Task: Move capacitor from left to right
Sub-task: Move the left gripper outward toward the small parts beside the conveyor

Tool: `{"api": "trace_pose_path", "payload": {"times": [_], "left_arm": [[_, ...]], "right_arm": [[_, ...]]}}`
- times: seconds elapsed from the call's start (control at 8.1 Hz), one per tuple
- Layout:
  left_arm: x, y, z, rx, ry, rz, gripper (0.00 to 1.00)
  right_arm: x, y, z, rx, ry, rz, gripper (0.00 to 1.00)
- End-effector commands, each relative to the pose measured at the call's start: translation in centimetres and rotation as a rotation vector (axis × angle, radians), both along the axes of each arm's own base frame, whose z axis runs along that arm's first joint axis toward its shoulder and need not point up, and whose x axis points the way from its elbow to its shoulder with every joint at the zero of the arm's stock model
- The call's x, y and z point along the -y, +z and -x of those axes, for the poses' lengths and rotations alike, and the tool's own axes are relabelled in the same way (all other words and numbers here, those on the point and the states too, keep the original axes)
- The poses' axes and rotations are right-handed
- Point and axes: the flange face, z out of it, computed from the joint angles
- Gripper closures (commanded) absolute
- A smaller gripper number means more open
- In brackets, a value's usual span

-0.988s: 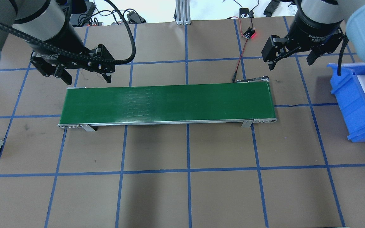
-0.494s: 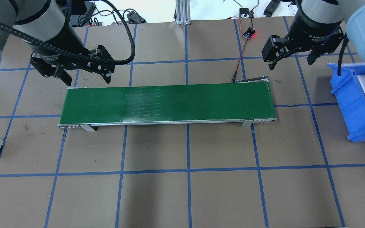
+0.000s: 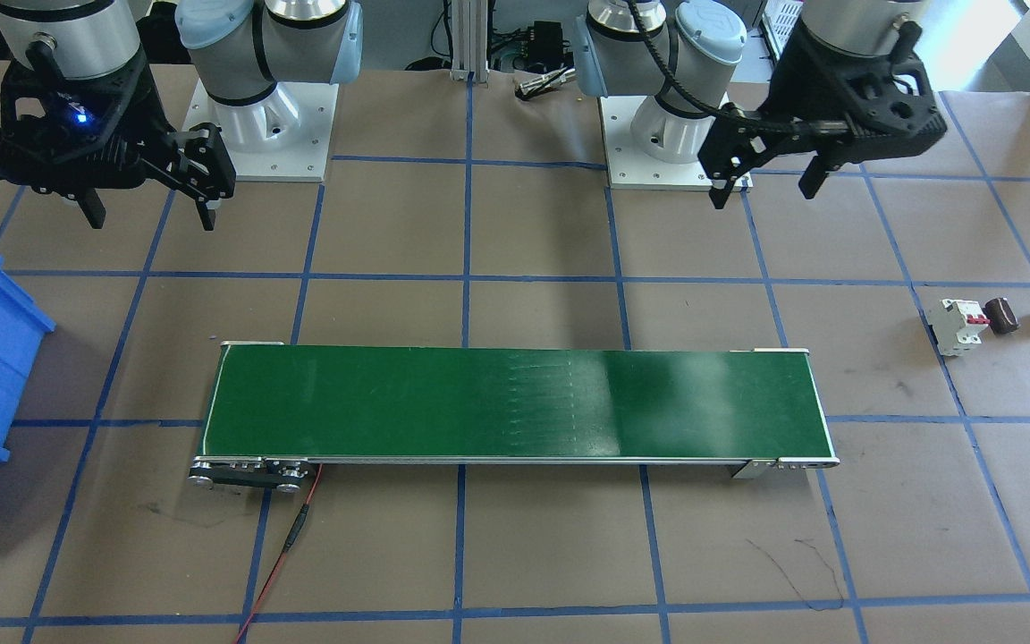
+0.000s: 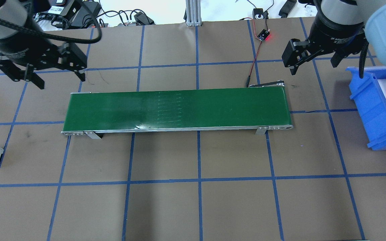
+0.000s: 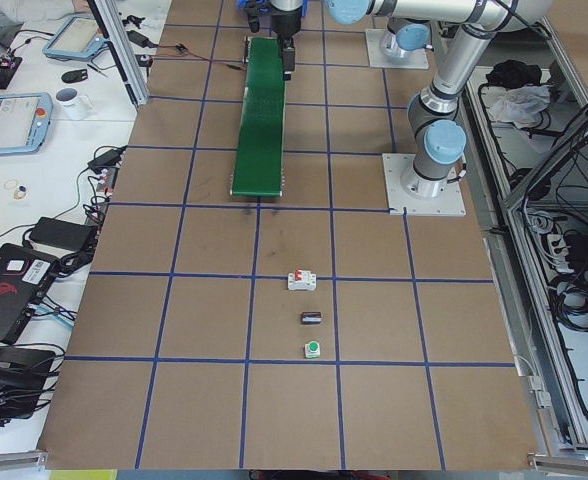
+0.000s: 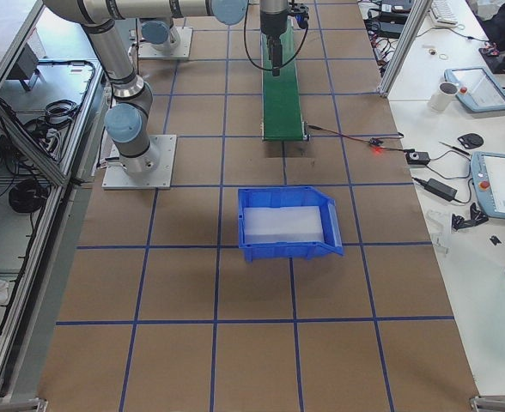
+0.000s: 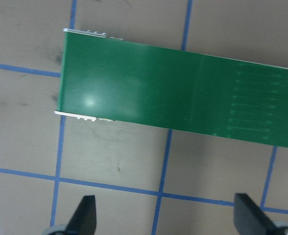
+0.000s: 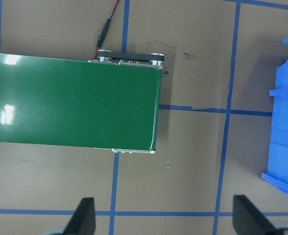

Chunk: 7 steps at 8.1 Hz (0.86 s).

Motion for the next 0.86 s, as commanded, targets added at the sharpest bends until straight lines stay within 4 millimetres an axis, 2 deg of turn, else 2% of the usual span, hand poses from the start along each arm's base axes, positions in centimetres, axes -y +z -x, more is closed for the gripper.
{"api": "trace_pose_path", "payload": {"times": [0.0,0.12,0.25,0.49,0.62,0.74], "left_arm": [[1.0,-1.0,-14.8,0.0,0.127,-0.033,0.0],[0.1,-0.8,-21.0,0.002,0.114,-0.03,0.0],[-0.9,-1.3,-26.8,0.002,0.112,-0.029,0.0],[-1.7,-5.6,-40.7,0.048,0.175,0.019,0.0],[-2.9,-8.0,-46.2,0.066,0.166,0.025,0.0],[-4.3,-11.8,-50.4,0.026,0.136,-0.016,0.0]], "right_arm": [[1.1,-1.6,-0.1,0.009,0.005,-0.032,0.0],[1.5,-1.8,-0.2,0.012,-0.006,-0.022,0.0],[2.8,-4.0,-0.5,0.043,-0.007,-0.055,0.0],[6.6,-7.5,-1.7,0.164,0.0,-0.014,0.0],[7.4,-9.5,-1.6,0.155,-0.002,-0.047,0.0],[7.7,-10.7,-1.7,0.166,-0.009,-0.07,0.0]]}}
